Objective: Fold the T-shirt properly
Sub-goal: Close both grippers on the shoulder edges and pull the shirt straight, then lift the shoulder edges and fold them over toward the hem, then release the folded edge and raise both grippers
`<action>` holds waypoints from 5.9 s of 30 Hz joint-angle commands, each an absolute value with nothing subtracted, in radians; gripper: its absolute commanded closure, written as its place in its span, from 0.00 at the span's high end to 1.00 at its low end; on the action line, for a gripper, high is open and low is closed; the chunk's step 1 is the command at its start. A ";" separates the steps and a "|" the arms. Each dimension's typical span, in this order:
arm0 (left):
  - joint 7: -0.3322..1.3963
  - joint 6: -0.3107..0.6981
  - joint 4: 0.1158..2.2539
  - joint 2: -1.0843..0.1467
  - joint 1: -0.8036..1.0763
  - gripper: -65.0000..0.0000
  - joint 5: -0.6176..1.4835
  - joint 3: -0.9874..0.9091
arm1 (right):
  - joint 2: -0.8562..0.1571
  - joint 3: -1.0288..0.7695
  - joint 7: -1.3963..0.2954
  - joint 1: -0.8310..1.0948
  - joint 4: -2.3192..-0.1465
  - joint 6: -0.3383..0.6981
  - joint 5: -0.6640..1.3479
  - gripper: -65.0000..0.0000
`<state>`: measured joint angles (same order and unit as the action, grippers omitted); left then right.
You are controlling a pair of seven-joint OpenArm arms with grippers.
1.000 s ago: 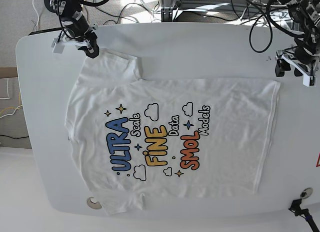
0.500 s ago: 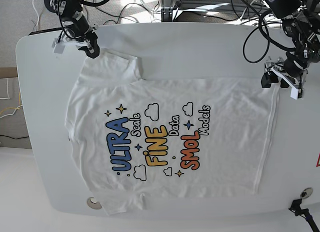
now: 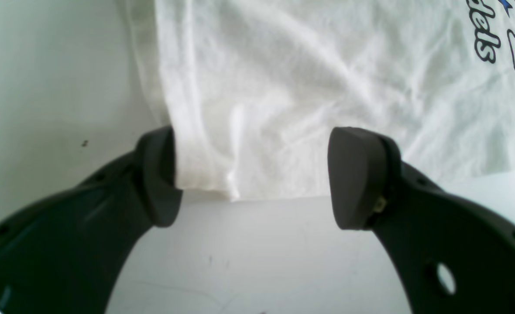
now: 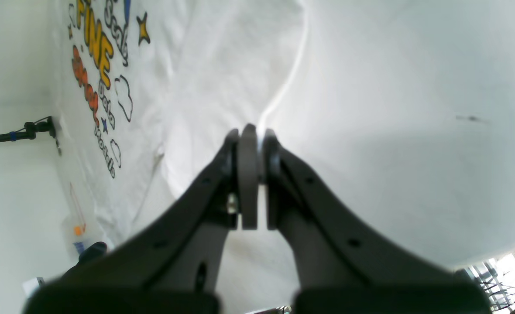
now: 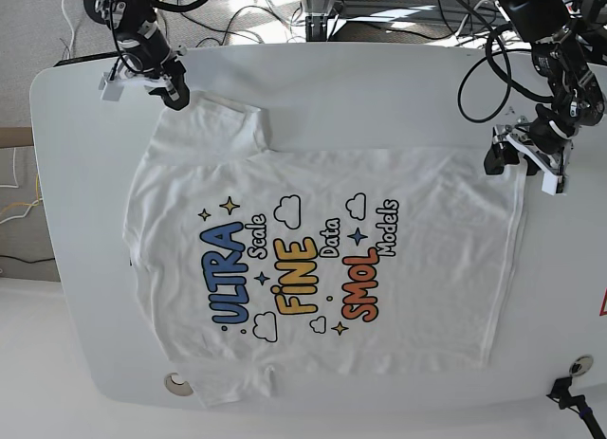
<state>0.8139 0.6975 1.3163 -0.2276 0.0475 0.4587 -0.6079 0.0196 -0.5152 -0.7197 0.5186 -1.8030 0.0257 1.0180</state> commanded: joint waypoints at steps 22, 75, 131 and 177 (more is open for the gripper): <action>0.834 0.698 1.586 -0.240 0.251 0.00 0.449 -0.616 | 0.018 -0.526 -0.714 0.682 -1.966 0.041 1.043 0.00; 1.127 0.698 1.590 -0.243 0.093 0.00 0.449 -0.719 | -0.180 -0.372 -0.736 0.120 -1.544 0.085 1.366 0.00; 0.604 0.621 1.434 -0.544 -0.117 0.71 0.446 -0.437 | -0.286 -0.312 -0.828 -0.090 -1.649 0.085 0.958 0.81; 0.367 0.625 1.202 -0.492 0.125 0.71 0.278 -0.479 | -0.246 -0.222 -0.533 0.214 -1.512 0.285 0.354 0.00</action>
<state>0.3847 0.6285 1.1915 -0.4675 0.1303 0.2661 -0.4709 -0.2413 -0.2218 -0.4850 0.2081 -1.5105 0.2886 0.3668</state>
